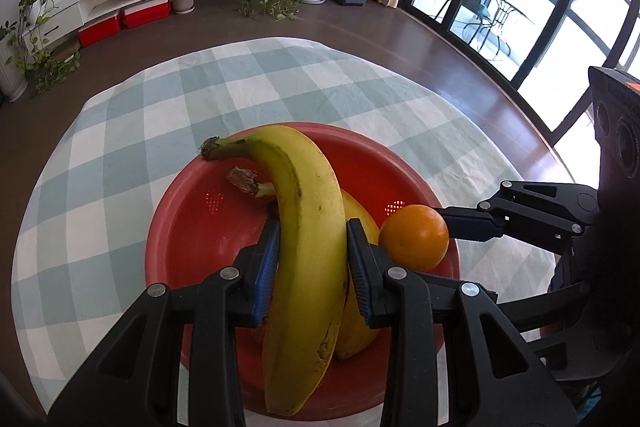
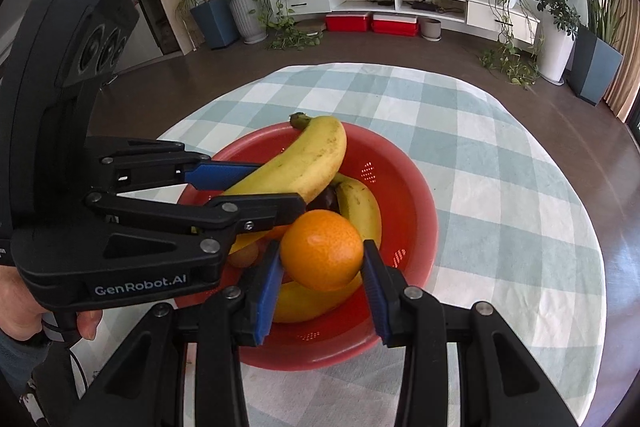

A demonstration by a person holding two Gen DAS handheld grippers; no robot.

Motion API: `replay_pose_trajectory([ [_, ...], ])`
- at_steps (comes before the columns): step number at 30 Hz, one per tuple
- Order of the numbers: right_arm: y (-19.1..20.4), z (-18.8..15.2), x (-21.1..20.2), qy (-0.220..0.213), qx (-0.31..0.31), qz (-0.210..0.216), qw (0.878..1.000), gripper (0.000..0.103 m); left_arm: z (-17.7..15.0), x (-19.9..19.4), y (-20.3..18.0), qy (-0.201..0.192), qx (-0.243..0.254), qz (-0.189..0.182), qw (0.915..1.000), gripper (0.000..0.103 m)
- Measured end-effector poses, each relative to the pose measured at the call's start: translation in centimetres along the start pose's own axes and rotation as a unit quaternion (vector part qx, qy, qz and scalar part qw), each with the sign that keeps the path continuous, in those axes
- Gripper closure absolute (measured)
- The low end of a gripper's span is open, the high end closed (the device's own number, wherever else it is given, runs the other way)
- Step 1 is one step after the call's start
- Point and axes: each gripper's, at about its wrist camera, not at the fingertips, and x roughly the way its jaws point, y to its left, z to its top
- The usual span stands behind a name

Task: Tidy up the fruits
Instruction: 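Lower the banana and orange into the red bowl with both tools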

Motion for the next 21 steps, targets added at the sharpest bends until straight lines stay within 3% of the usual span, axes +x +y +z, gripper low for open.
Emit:
replay_pose_trajectory([
  [11,0.6,-0.5,2.2,0.031,-0.03,-0.018,0.999,0.061,-0.7,1.2,-0.7,0.005,0.018,0.015,0.9997,0.071],
  [21,0.4,-0.6,2.3,0.029,-0.025,-0.024,0.999,0.061,-1.5,0.8,-0.2,0.003,0.007,-0.004,1.0,0.07],
])
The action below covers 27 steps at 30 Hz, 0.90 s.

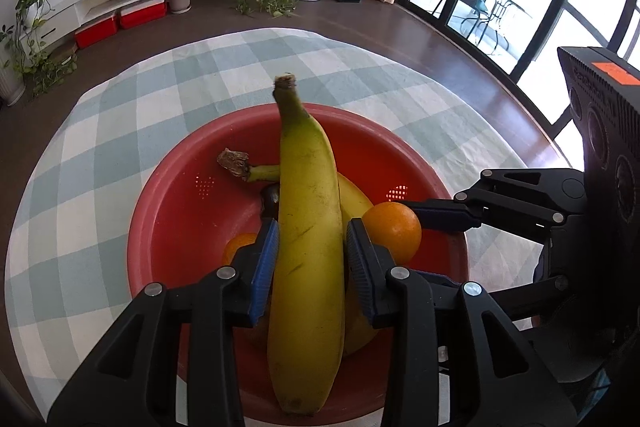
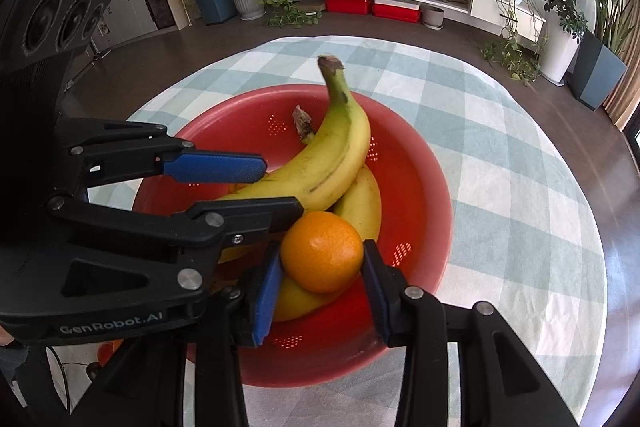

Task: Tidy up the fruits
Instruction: 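Lower the banana and orange into the red bowl with both tools, then open both tools and withdraw them from the red bowl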

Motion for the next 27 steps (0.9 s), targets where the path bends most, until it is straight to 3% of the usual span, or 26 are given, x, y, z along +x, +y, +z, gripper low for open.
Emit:
replay_pose_trajectory([
  [8,0.2,-0.1,-0.3,0.001,0.001,-0.003,1.0,0.06,-0.4,-1.2,0.1,-0.009,-0.012,-0.004,0.9999,0.069],
  [11,0.4,-0.1,-0.8,-0.002,0.001,-0.007,1.0,0.053,-0.7,-2.4,0.4,-0.023,-0.021,-0.006,0.9995,0.068],
  [13,0.4,-0.3,-1.6,-0.01,0.002,-0.012,1.0,0.048,-0.8,-3.6,0.5,-0.033,-0.023,-0.003,0.9992,0.062],
  [15,0.5,-0.6,-2.7,-0.022,0.003,-0.017,1.0,0.046,-1.2,-4.9,0.5,-0.045,-0.025,0.001,0.9987,0.045],
  [19,0.4,-1.3,-5.4,-0.053,0.027,-0.018,0.998,0.033,-2.5,-7.5,0.7,-0.064,-0.033,0.003,0.9974,0.038],
  [24,0.9,-3.2,-8.8,-0.094,0.054,-0.007,0.994,0.016,-5.7,-10.3,0.1,-0.081,-0.037,0.017,0.9959,0.008],
  [27,1.5,-4.9,-10.5,-0.112,0.063,0.001,0.992,0.011,-8.1,-12.1,-0.1,-0.091,-0.048,0.022,0.9945,0.001],
])
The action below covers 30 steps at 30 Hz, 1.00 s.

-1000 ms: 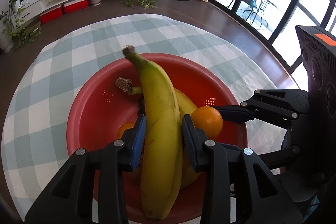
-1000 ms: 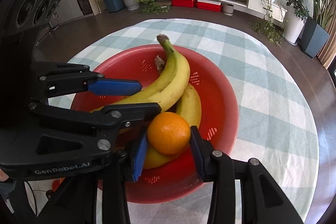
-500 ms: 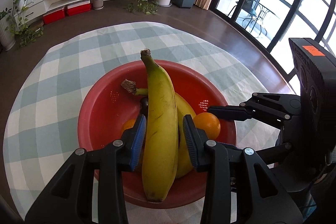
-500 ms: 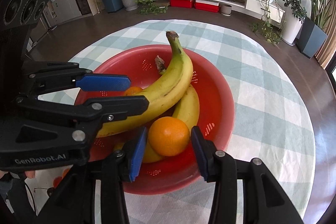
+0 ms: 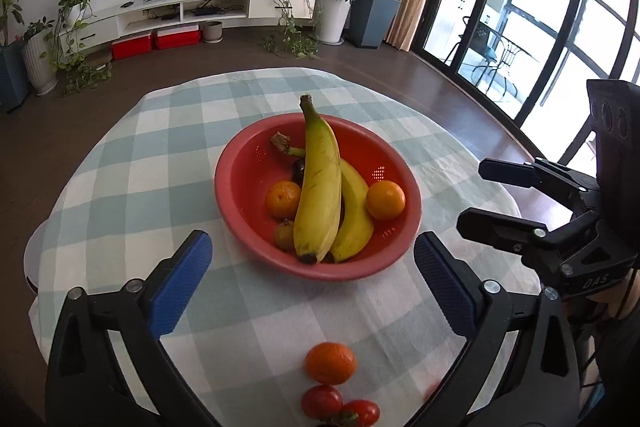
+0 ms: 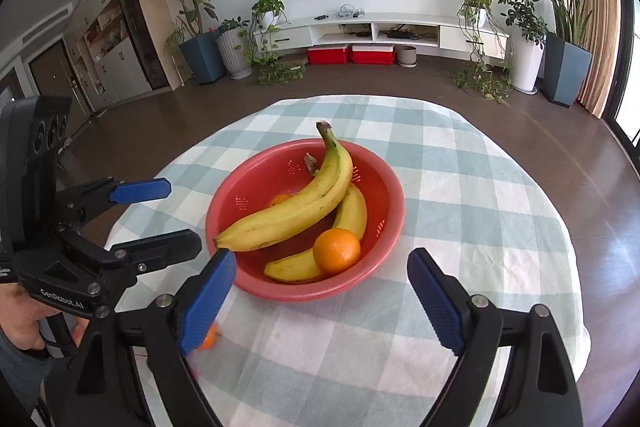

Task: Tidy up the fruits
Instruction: 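Open both tools and withdraw them from the red bowl, then move both tools toward the eggplant and tomatoes on the cloth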

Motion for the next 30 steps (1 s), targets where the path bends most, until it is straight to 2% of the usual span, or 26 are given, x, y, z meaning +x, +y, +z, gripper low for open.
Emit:
replay_pose_trajectory([
  [2,0.2,-1.1,-1.3,-0.008,0.006,0.003,1.0,0.01,-1.5,-1.7,0.0,-0.009,-0.004,0.003,0.9999,0.001],
  [8,0.7,-5.0,-4.3,-0.027,0.046,0.025,0.998,0.004,-6.5,-7.3,-0.3,-0.071,-0.024,0.014,0.9971,0.0],
  [12,1.1,-8.5,-5.7,-0.029,0.071,0.035,0.996,0.004,-10.1,-9.4,-0.6,-0.087,-0.04,0.017,0.9953,0.0],
  [15,1.6,-11.0,-6.4,-0.034,0.079,0.037,0.996,0.004,-12.8,-10.0,-1.4,-0.077,-0.046,0.013,0.9959,0.0],
  [18,2.6,-12.8,-6.5,-0.025,0.058,0.026,0.998,0.004,-14.9,-9.7,-2.2,-0.046,-0.045,0.007,0.9979,0.0],
  [20,3.1,-13.6,-6.5,-0.02,0.049,0.025,0.998,0.004,-16.1,-9.6,-2.8,-0.041,-0.04,0.003,0.9983,0.0],
  [24,3.4,-15.1,-6.4,-0.009,0.052,0.035,0.998,0.008,-17.2,-8.5,-3.8,-0.011,-0.025,0.014,0.9995,0.0],
  [30,3.8,-16.1,-6.5,-0.002,0.042,0.041,0.998,0.014,-17.4,-7.7,-3.7,0.005,-0.023,0.012,0.9996,0.0],
])
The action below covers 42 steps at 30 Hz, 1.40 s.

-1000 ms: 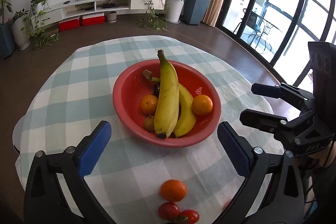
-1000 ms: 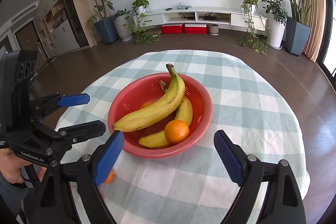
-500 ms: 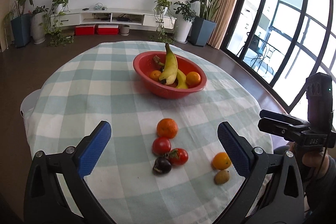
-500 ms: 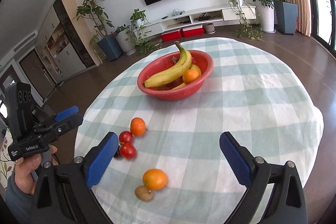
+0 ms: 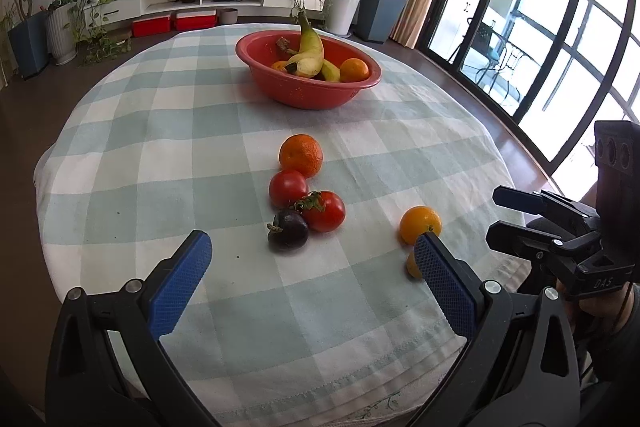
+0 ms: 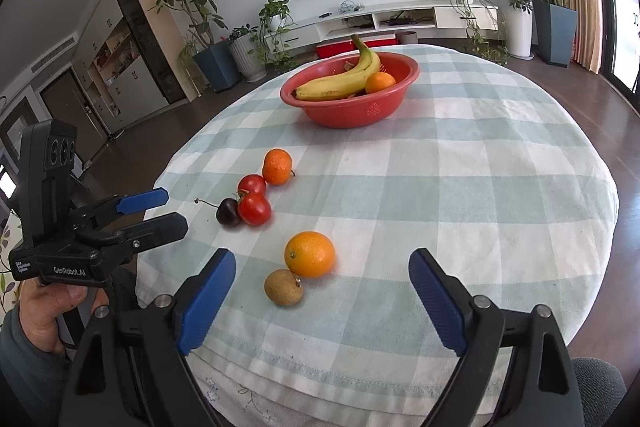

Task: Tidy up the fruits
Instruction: 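Move both tools toward the eggplant and tomatoes on the cloth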

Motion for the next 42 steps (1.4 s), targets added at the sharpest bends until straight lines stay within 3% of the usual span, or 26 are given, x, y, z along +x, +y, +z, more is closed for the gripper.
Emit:
replay_pose_trajectory([
  [9,-0.4,-0.6,0.2,0.015,0.0,-0.001,1.0,0.024,0.0,1.0,0.6,0.024,0.018,-0.007,0.9995,0.001],
  [23,-0.3,-0.5,0.3,0.019,-0.004,-0.004,1.0,0.033,-0.1,1.6,0.1,0.027,0.029,-0.022,0.999,0.003],
  [25,-0.2,-0.5,0.3,0.022,-0.006,-0.004,1.0,0.036,-0.2,2.0,0.1,0.028,0.028,-0.025,0.9989,0.009],
  [27,-0.1,-0.4,0.4,0.024,-0.008,-0.003,1.0,0.039,-0.1,2.5,0.2,0.032,0.026,-0.03,0.9987,0.023],
  [30,-0.1,-0.4,0.3,0.025,-0.012,-0.003,1.0,0.042,0.0,3.4,0.1,0.047,0.038,-0.034,0.9976,0.037],
  [38,-0.4,-0.2,0.4,0.029,-0.009,-0.001,1.0,0.044,1.1,4.4,0.9,0.072,0.066,-0.029,0.9948,0.037],
  [42,-0.5,-0.2,0.4,0.031,-0.01,0.0,0.999,0.045,1.5,4.9,1.5,0.09,0.08,-0.031,0.9922,0.048],
])
